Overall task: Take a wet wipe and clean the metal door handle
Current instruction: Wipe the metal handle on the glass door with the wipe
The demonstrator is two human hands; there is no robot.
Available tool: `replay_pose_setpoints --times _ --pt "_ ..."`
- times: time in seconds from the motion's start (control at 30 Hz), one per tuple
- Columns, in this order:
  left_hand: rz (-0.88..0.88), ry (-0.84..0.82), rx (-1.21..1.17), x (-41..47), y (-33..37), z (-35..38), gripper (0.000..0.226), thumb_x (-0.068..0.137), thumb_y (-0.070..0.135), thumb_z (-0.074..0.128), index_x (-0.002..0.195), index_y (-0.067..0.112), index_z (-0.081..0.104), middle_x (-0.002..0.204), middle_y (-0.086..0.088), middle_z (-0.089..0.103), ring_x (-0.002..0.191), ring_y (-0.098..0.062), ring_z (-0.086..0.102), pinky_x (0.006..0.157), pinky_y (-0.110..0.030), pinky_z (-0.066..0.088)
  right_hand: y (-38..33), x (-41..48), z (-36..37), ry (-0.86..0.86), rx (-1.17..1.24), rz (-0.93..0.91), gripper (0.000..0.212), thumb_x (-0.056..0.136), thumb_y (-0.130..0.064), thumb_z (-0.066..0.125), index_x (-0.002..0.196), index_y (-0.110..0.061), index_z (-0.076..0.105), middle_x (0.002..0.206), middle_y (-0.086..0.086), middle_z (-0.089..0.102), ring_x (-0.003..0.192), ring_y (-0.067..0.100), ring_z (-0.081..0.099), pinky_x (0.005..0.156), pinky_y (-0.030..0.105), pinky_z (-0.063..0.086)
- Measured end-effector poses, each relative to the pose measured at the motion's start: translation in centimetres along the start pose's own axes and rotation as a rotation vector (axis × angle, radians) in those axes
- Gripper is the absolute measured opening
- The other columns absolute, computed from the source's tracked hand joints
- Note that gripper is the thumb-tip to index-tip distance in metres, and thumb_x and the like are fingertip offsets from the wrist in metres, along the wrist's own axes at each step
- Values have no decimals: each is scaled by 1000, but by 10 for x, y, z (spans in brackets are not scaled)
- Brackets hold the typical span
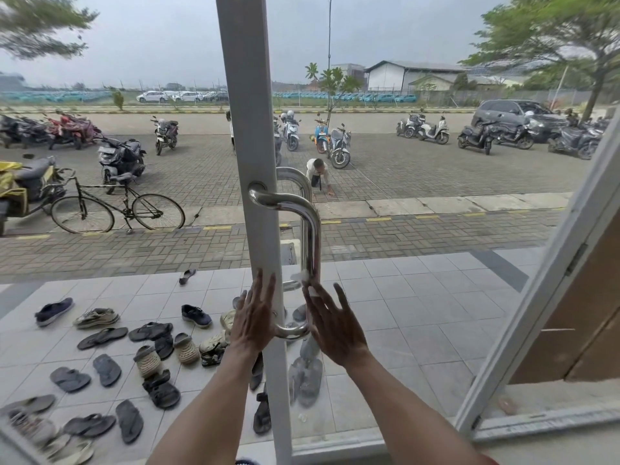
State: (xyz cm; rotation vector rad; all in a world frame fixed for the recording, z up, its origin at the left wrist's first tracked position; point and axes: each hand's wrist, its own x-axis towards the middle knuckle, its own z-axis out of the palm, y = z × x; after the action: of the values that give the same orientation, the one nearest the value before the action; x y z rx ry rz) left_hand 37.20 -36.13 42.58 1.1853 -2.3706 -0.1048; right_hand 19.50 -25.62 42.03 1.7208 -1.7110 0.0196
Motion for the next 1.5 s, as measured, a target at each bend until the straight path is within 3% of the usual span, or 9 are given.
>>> replay_pose_setpoints --times 0.13,0.4,0.5,0.6,0.83,0.93,1.2,1.4,1.5 --pt "0 110 -91 18 10 -12 111 70 -14 60 159 15 0 166 -14 -4 139 -37 40 101 -42 51 23 55 -49 125 250 121 87 96 -47 45 158 -2 4 166 14 -8 154 27 -4 124 50 7" --pt "-46 167 -100 34 18 -21 100 73 -9 55 158 4 4 165 -15 7 143 -38 34 109 -47 43 -44 19 -31 122 1044 468 108 90 -69 44 157 -2 -8 167 13 -8 155 22 1 125 32 12" --pt "-48 176 -66 34 15 -20 98 73 -9 57 157 1 9 164 -15 12 143 -37 34 111 -47 40 -69 4 -12 -90 1356 830 107 78 -85 41 155 -16 19 158 9 34 145 28 35 115 44 35" --pt "-46 167 -49 34 15 -21 100 73 -8 61 157 2 8 164 -14 10 144 -36 33 113 -45 39 -58 9 -13 -197 1684 1102 78 79 -65 37 129 -9 57 126 8 65 118 29 58 87 33 44" --pt "-32 131 -40 34 15 -26 102 73 -8 62 158 4 7 165 -14 1 145 -38 30 107 -44 46 3 76 -73 139 1748 1052 45 101 -57 40 64 -33 51 64 -11 49 68 14 45 63 31 35" --pt "-15 151 -36 40 14 -36 99 74 -10 57 158 6 7 166 -10 -4 145 -35 32 99 -39 50 -1 83 -71 214 1734 1070 40 94 -69 36 73 -36 46 71 -15 47 80 13 44 77 32 36" --pt "32 145 39 45 8 -48 98 72 -13 52 157 2 6 166 -5 -7 152 -24 16 121 -38 27 -40 27 -15 -169 1626 1366 75 100 -60 16 117 -13 73 122 12 70 118 31 59 89 33 40" --pt "-4 137 35 45 12 -49 95 74 -10 52 157 2 6 166 -3 -10 151 -26 18 122 -38 24 -1 81 -79 292 1685 1175 64 101 -60 30 101 -18 79 81 -2 74 85 15 66 77 33 48" --pt "-9 137 18 43 16 -50 94 75 -9 53 157 2 8 166 -3 -8 150 -28 22 121 -40 27 2 91 -93 447 1553 993 56 103 -55 34 108 -14 71 78 -12 65 76 -3 59 75 16 47"
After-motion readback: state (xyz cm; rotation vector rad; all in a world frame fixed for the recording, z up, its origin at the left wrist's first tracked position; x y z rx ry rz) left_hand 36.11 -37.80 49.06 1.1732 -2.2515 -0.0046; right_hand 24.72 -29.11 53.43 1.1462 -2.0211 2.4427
